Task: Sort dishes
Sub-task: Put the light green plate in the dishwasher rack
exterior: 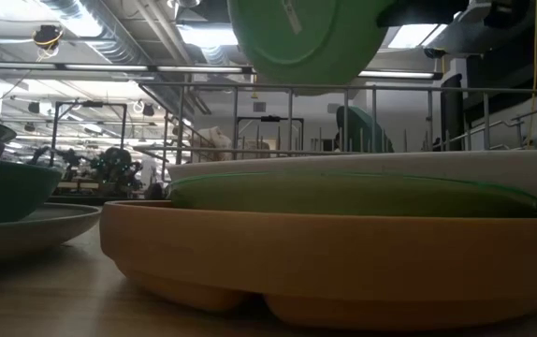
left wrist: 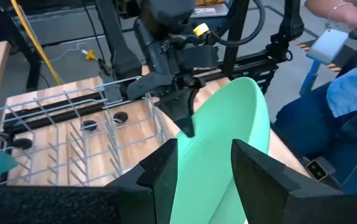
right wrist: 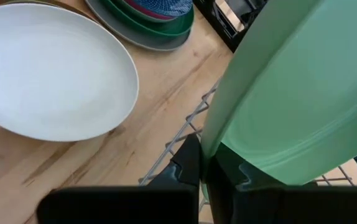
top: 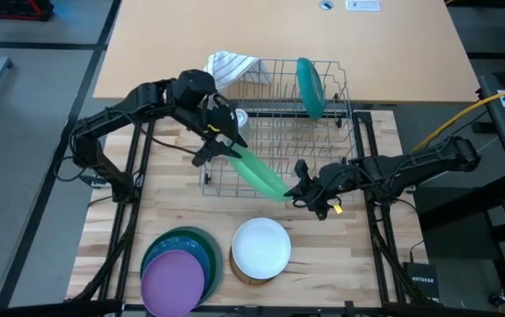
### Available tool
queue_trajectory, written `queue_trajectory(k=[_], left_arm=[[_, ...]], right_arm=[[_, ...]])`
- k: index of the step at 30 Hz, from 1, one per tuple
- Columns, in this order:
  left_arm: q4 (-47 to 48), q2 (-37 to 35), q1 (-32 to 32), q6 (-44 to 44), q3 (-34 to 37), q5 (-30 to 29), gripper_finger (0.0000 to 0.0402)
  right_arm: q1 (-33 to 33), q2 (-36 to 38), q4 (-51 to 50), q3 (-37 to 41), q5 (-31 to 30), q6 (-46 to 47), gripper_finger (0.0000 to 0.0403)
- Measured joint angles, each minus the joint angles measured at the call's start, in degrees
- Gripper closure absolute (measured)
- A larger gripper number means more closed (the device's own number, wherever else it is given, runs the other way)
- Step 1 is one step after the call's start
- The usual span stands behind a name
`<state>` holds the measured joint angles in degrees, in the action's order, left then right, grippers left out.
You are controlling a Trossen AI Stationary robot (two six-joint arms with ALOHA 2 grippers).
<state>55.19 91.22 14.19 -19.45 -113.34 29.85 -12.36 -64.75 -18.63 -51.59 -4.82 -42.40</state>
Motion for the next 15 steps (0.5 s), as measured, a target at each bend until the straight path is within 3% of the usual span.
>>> queue_trajectory(k=[15], left_arm=[[1.3,-0.1,0.0,6.0,0.0,4.9,0.0263]], right_arm=[[0.0,0.0,0.0,0.0,0.0,0.2,0.0391]])
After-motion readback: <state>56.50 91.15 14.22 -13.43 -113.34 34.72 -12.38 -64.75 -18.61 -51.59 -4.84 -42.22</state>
